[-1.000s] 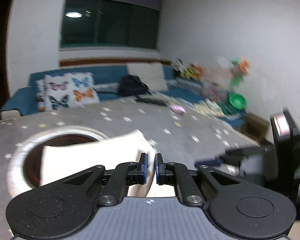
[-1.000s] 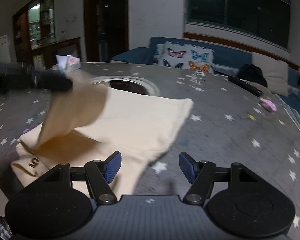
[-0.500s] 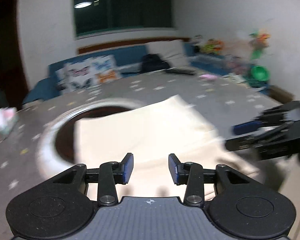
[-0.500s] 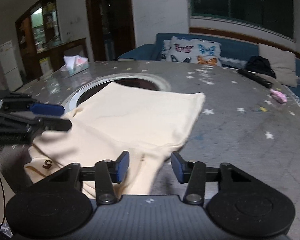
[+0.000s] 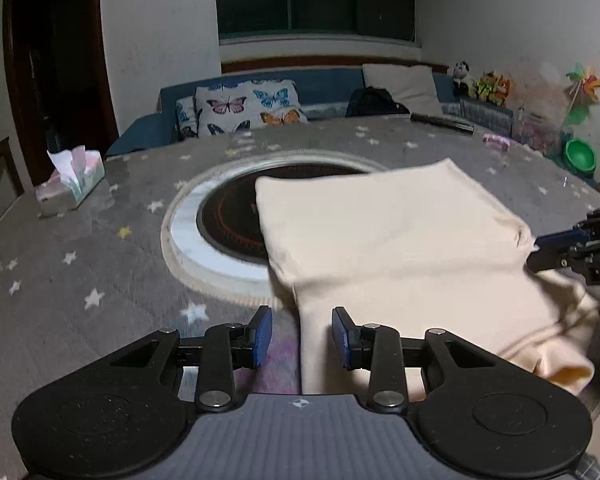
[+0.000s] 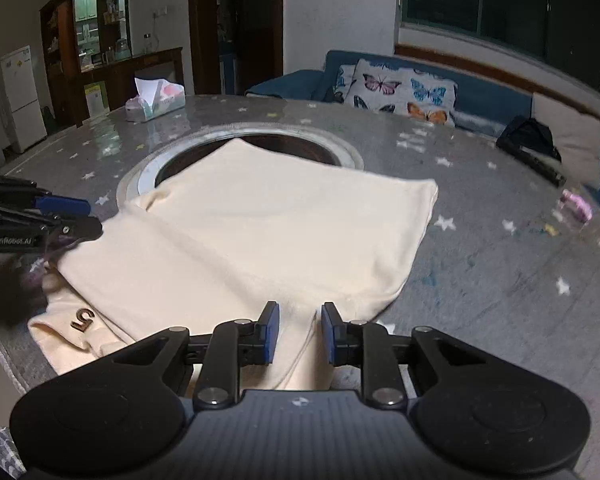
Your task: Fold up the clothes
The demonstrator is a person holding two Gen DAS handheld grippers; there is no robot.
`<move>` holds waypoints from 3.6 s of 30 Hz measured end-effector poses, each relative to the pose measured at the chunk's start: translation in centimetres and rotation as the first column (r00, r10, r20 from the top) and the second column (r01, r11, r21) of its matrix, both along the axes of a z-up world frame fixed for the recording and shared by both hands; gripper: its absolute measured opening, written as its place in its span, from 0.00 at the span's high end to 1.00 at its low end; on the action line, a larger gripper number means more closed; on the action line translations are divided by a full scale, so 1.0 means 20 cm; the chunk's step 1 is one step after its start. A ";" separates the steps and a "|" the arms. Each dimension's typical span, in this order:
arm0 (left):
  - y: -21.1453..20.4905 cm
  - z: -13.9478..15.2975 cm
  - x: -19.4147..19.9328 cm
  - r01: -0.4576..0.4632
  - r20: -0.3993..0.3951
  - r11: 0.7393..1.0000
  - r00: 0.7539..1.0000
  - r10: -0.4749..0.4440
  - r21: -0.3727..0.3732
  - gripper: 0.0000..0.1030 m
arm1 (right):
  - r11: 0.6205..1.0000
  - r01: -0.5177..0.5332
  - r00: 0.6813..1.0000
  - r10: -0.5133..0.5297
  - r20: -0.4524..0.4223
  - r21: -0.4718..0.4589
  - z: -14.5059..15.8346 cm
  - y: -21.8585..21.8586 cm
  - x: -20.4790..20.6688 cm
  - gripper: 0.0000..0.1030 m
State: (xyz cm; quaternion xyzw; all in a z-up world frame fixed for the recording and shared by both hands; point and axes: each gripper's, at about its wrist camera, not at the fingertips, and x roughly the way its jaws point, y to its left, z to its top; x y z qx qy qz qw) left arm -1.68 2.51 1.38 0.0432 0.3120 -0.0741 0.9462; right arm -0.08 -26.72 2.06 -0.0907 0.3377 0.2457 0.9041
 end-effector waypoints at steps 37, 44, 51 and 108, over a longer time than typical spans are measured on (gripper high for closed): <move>-0.19 -0.06 -0.40 0.428 -0.036 0.818 0.892 -0.450 0.383 0.57 | 0.956 -0.277 0.960 0.270 -0.080 -0.094 0.02 0.04 -0.13 0.72; -0.28 -0.13 -0.41 0.461 -0.010 0.780 0.863 -0.505 0.423 0.56 | 0.929 -0.330 0.943 0.319 -0.090 -0.168 0.05 0.03 -0.20 0.61; -0.29 -0.12 -0.34 0.452 0.029 0.821 0.870 -0.492 0.350 0.85 | 0.893 -0.384 0.922 0.385 -0.046 -0.234 0.11 0.03 -0.29 0.43; -0.09 0.31 -0.45 0.320 0.189 0.919 0.911 -0.366 0.231 0.96 | 0.979 -0.200 0.976 0.196 0.094 0.036 0.41 -0.09 -0.38 0.91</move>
